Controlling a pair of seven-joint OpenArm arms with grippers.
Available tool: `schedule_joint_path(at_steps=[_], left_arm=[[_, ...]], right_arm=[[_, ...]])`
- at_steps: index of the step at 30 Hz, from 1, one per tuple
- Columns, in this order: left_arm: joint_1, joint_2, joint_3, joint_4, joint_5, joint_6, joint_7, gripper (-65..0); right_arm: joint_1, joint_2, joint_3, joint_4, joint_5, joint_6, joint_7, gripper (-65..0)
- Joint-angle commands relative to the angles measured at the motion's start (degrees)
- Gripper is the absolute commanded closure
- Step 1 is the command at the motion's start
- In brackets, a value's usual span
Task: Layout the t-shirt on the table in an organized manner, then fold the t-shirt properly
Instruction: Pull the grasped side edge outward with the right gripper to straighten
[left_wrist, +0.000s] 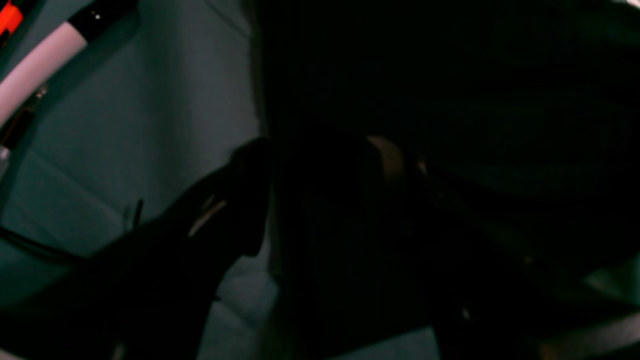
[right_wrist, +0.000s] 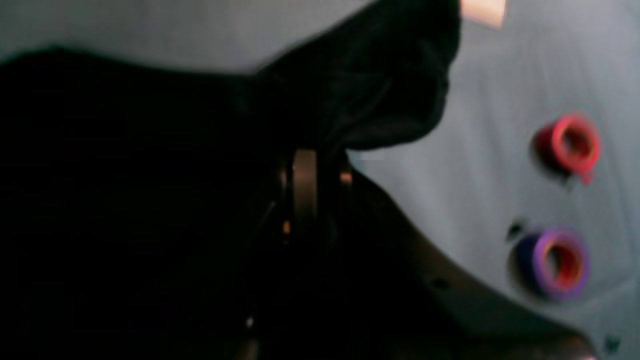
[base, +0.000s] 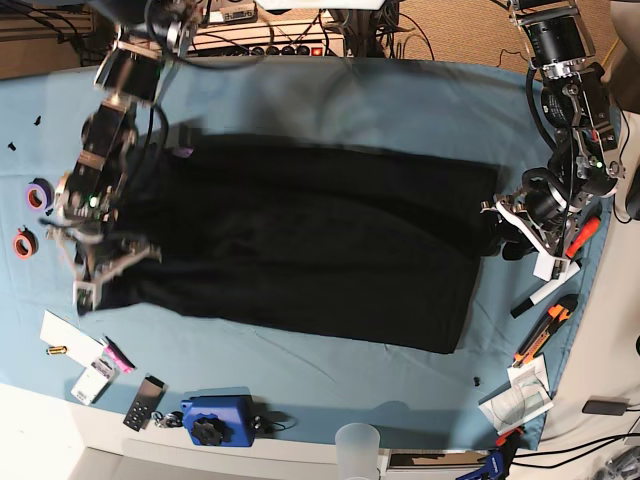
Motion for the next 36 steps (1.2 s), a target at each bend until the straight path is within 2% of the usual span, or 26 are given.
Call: schedule_joint_path(at_steps=[1, 4, 6, 7, 9, 11, 12, 20, 24, 27, 36], left_arm=[[-0.94, -0.63, -0.31, 0.96, -1.03, -0.28, -1.49, -30.1], [-0.96, -0.63, -0.31, 0.96, -1.03, -0.28, -1.53, -30.1], [-0.96, -0.63, -0.31, 0.96, -1.03, -0.28, -1.53, -30.1], [-0.96, -0.63, -0.31, 0.96, -1.03, -0.28, -1.55, -30.1], [-0.96, -0.63, -0.31, 0.96, -1.03, -0.28, -1.70, -30.1], [-0.96, -0.63, -0.31, 0.96, -1.01, -0.28, -1.68, -30.1], [-0.96, -0.63, -0.31, 0.96, -1.03, -0.28, -1.66, -30.1], [-0.96, -0.66, -0.31, 0.96, -0.98, -0.28, -1.66, -30.1], [-0.96, -0.63, -0.31, 0.96, -1.01, -0.28, -1.66, -30.1], [-0.94, -0.66, -0.31, 0.96, -1.01, -0.28, -1.64, -30.1], [-0.94, -0.63, -0.31, 0.96, -0.76, -0.28, -1.62, -30.1]], right_arm=[[-0.46, 0.61, 0.11, 1.01, 0.35, 0.13, 1.79, 0.0], [-4.87, 0.66, 0.11, 1.01, 0.35, 0.37, 4.17, 0.0], [-6.75, 0.68, 0.11, 1.01, 0.35, 3.39, 4.39, 0.0], [-7.34, 0.68, 0.11, 1.01, 0.35, 5.81, 4.31, -1.5], [-7.74, 0.63, 0.11, 1.01, 0.50, 9.07, 3.30, -10.6], [-7.54, 0.68, 0.11, 1.01, 0.55, 9.01, 1.44, -18.8], [-7.37, 0.68, 0.11, 1.03, 0.55, 8.98, 0.17, -20.3], [-6.80, 1.84, 0.11, 4.87, 0.72, 7.23, -4.87, -20.3], [-6.78, 3.10, 0.26, 11.41, 4.98, 5.75, -9.99, -20.3], [-6.73, 3.52, 1.07, 16.48, 5.77, 3.65, -12.22, -20.3], [-6.82, 3.34, 1.99, 18.27, 5.51, 3.10, -13.29, -20.3]])
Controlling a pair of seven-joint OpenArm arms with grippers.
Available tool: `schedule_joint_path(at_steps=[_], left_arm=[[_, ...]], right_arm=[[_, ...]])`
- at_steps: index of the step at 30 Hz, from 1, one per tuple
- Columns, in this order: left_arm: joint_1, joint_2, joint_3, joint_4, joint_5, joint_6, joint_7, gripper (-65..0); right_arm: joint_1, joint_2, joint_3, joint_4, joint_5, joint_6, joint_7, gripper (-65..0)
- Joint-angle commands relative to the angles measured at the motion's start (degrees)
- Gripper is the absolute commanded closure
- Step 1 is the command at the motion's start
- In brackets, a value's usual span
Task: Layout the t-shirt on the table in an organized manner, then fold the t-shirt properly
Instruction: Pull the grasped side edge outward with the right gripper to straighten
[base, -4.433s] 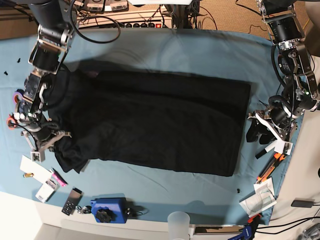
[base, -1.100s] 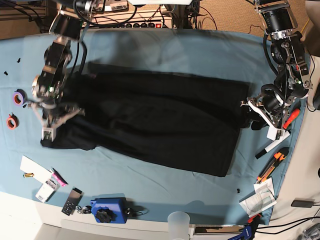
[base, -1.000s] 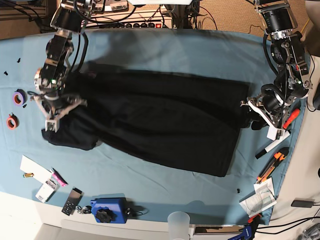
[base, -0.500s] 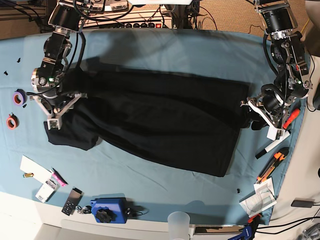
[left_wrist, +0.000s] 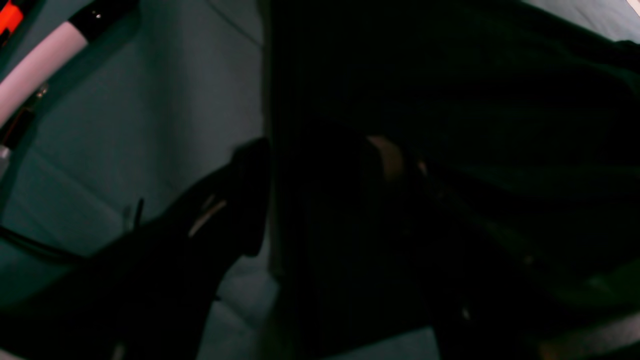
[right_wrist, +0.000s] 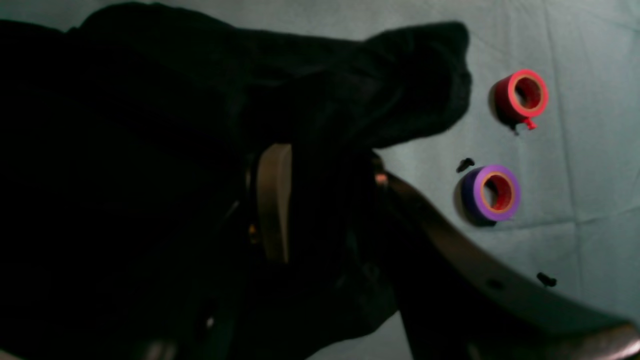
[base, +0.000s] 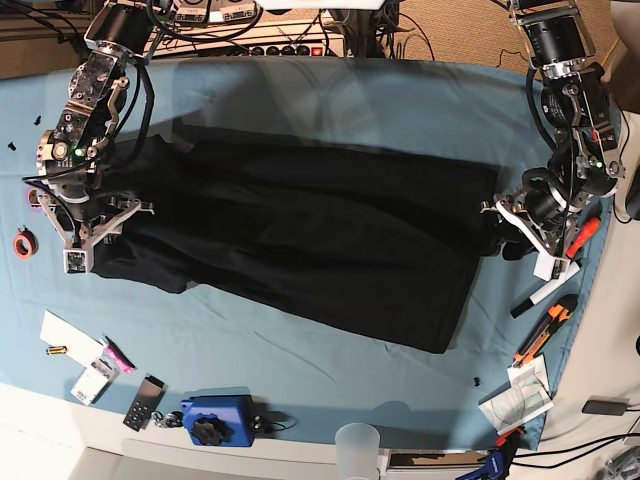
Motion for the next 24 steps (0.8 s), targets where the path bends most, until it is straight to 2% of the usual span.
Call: schedule_joint_path(at_steps=[1, 4, 6, 8, 11, 15, 21, 24], left_arm=[[-0.92, -0.61, -0.28, 0.96, -0.81, -0.28, -1.60, -30.1], [-0.92, -0.61, -0.28, 0.96, -0.81, -0.28, -1.60, -30.1], [-0.92, -0.61, -0.28, 0.96, -0.81, -0.28, -1.60, -30.1], [-0.92, -0.63, -0.28, 0.96, -0.70, -0.28, -1.60, -30.1], [-0.92, -0.61, -0.28, 0.96, -0.57, -0.28, -1.40, -30.1], [-0.92, -0.63, -0.28, 0.96, -0.39, -0.28, -1.42, -30.1], [-0.92, -0.63, -0.28, 0.96, -0.39, -0.26, -1.42, -30.1], [-0.92, -0.63, -0.28, 0.96, -0.39, -0.28, -1.44, -30.1]], right_arm=[[0.81, 0.81, 0.42, 0.81, -0.35, -0.31, 1.07, -20.3], [0.81, 0.81, 0.42, 0.81, -0.35, 0.20, -0.20, -21.6], [0.74, 0.79, 0.42, 0.79, -0.33, 0.90, -3.13, -28.9], [-0.15, 0.81, 0.42, 0.79, -0.33, 0.87, -3.82, -34.9], [-2.71, 0.81, 0.42, 0.79, -0.35, 0.83, -4.20, -35.4], [-4.09, 0.85, 0.63, 0.87, -0.39, 0.79, -7.78, -35.4], [-3.45, 0.83, 6.82, 4.33, -0.02, 0.61, -2.62, -35.4], [-3.48, 0.85, 9.90, 5.31, 4.74, 0.83, -4.92, -35.4]])
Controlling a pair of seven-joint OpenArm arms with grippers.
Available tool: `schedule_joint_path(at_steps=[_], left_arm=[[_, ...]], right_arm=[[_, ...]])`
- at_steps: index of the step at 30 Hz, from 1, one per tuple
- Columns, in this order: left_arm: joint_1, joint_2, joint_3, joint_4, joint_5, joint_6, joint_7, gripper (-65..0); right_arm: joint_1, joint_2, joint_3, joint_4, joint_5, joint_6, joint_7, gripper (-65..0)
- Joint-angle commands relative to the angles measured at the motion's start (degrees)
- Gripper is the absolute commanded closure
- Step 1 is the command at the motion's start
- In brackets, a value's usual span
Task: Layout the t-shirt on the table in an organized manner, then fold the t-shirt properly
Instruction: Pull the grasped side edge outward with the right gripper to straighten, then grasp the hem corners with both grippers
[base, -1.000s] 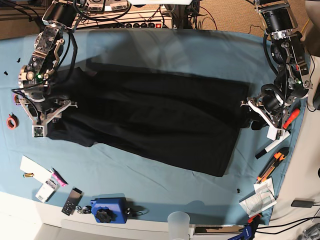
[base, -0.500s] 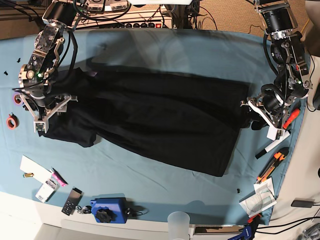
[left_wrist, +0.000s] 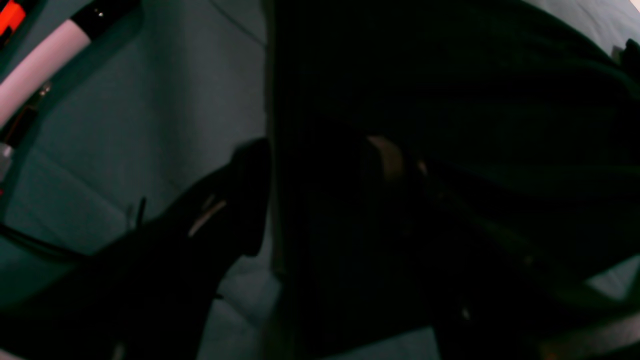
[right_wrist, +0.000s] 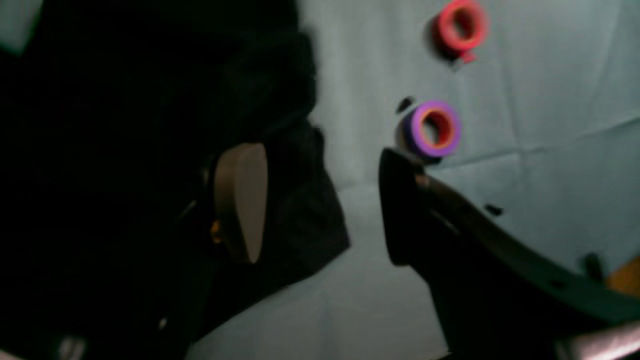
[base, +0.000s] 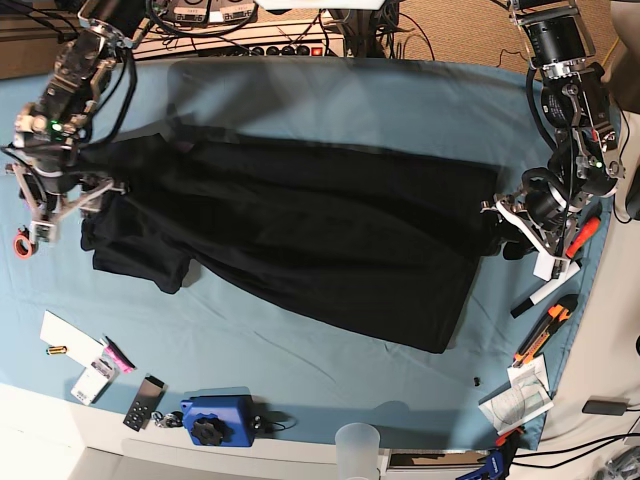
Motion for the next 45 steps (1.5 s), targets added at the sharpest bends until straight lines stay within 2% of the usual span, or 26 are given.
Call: schedule_joint_path(at_steps=[1, 3, 5, 7, 9, 13, 19, 23, 25, 29, 34, 38, 39, 43, 45], left_arm=[[-0.92, -0.63, -0.28, 0.96, -0.83, -0.26, -1.44, -30.1], [-0.94, -0.61, -0.28, 0.96, -0.85, -0.28, -1.46, -30.1], [-0.94, -0.61, -0.28, 0.96, -0.83, -0.28, -1.46, -30.1], [-0.92, -0.61, -0.28, 0.96, -0.83, -0.26, -1.42, -30.1], [-0.92, -0.63, -0.28, 0.96, -0.83, -0.28, -1.42, -30.1], [-0.94, -0.63, -0.28, 0.96, -0.87, -0.28, -1.46, -30.1], [-0.94, -0.63, -0.28, 0.96, -0.87, -0.28, -1.49, -30.1], [-0.94, -0.61, -0.28, 0.96, -0.87, -0.28, -1.49, -30.1], [-0.94, -0.63, -0.28, 0.96, -0.87, -0.28, -1.49, -30.1], [-0.96, -0.61, -0.28, 0.96, -0.90, -0.28, -1.68, -30.1], [-0.94, -0.61, -0.28, 0.96, -1.07, -0.28, -1.70, -30.1], [-0.94, -0.61, -0.28, 0.96, -1.05, -0.28, -3.04, -30.1], [-0.94, -0.61, -0.28, 0.96, -1.07, -0.31, -3.45, -30.1], [-0.96, -0.61, -0.28, 0.96, -1.05, -1.49, -4.04, -30.0], [-0.96, -0.61, -0.28, 0.96, -1.05, -2.58, -4.07, -30.0]], right_arm=[[0.55, 0.66, 0.31, 0.90, 1.95, 0.66, -1.62, -35.4], [-0.22, 0.66, 0.22, 0.90, 3.93, 1.86, -2.36, -35.4], [-0.35, 0.76, 0.55, 0.90, 1.95, 1.99, -0.07, -35.4], [-0.33, 0.90, 1.81, 0.90, -1.84, 1.25, 7.30, -35.4], [0.28, 1.20, 3.67, 0.81, -3.02, -1.44, 13.77, -35.3], [5.86, 3.82, 4.13, -4.79, -2.99, -1.81, 12.61, -35.0], [17.07, 9.94, 0.79, -28.68, -1.77, 1.05, 16.20, -35.0], [24.30, 12.52, -3.74, -44.26, -1.07, 2.62, 16.79, -35.0], [26.84, 13.05, -5.84, -50.27, -1.07, 2.80, 19.04, -35.0], [30.27, 12.87, -9.88, -58.10, -1.09, 4.42, 20.06, -35.0], [30.58, 12.70, -13.75, -62.51, -1.14, 4.17, 21.64, -35.0], [30.64, 12.07, -14.01, -62.64, -1.05, 6.29, 21.66, -34.4], [30.62, 11.93, -14.01, -62.64, -0.87, 6.69, 21.57, -29.9], [30.62, 11.91, -14.01, -62.49, 0.20, 6.60, 19.89, -2.5], [30.77, 11.93, -14.01, -62.42, 0.20, 6.56, 20.00, 0.0]])
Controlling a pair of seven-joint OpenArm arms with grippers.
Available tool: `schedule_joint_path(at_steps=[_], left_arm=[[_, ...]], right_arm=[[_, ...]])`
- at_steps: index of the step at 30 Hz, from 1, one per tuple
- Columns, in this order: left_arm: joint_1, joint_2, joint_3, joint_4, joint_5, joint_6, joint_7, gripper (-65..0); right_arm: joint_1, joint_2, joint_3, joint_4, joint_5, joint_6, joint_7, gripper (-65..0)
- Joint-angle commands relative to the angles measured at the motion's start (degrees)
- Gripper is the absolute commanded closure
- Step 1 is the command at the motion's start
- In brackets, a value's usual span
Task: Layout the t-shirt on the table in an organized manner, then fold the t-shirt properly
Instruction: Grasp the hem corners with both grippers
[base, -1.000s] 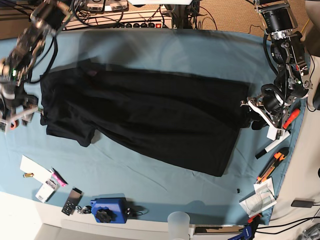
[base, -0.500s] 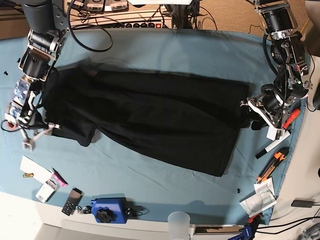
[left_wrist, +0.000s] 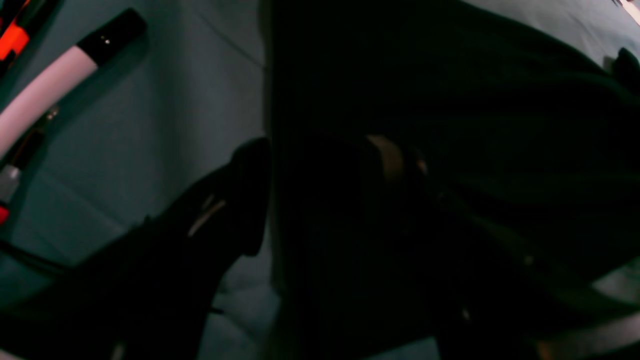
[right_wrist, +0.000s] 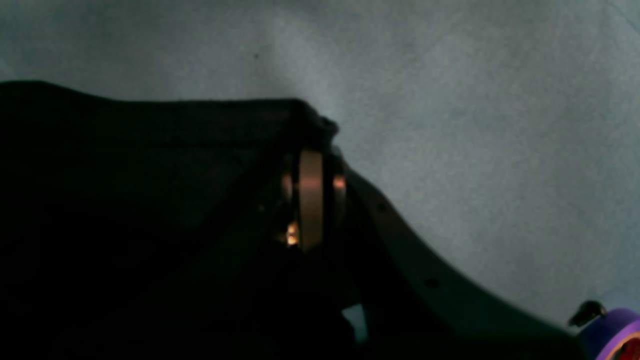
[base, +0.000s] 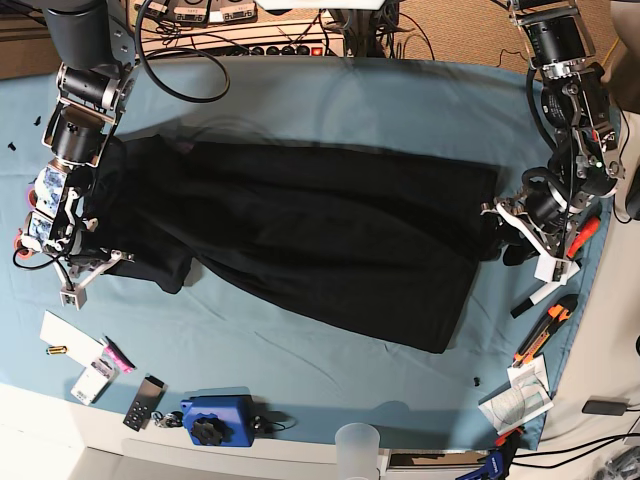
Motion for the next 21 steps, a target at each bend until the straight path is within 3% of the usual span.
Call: schedule_joint_path(at_steps=[1, 4, 9, 12, 16, 18, 21], left_arm=[[-1.07, -0.61, -0.31, 0.96, -1.05, -0.24, -1.46, -30.0], [-1.25, -0.61, -0.33, 0.96, -1.03, -0.20, -1.92, -26.5], [-1.27, -0.63, -0.22, 0.96, -1.03, -0.11, -5.46, -9.3], [-2.49, -0.63, 1.16, 0.96, -0.74, 2.05, -7.91, -2.9], [-8.02, -0.68, 7.89, -0.13, 7.93, 9.64, -7.96, -2.6], [-11.80, -0.81, 12.59, -1.62, 13.09, 11.56, -9.07, -3.6], [-17.62, -0.94, 18.84, -4.42, 20.48, 13.86, -13.07, -13.3]], right_arm=[[1.25, 0.68, -0.09, 0.42, -0.39, 0.20, -0.87, 0.0], [1.40, 0.68, -0.09, 1.29, -0.37, 0.20, 1.25, 0.0], [1.42, 0.70, -0.09, 6.69, -0.57, -0.15, 3.48, 0.0], [1.84, 0.68, -0.09, 9.79, -0.74, -2.34, 5.33, 0.0], [4.76, 0.66, -0.11, 10.40, -1.25, -2.69, 5.29, 0.0], [6.16, 0.68, -0.11, 10.40, -1.22, -2.69, 5.16, 0.0], [7.69, 0.66, -0.11, 10.40, -1.22, -2.67, 3.96, 0.0]])
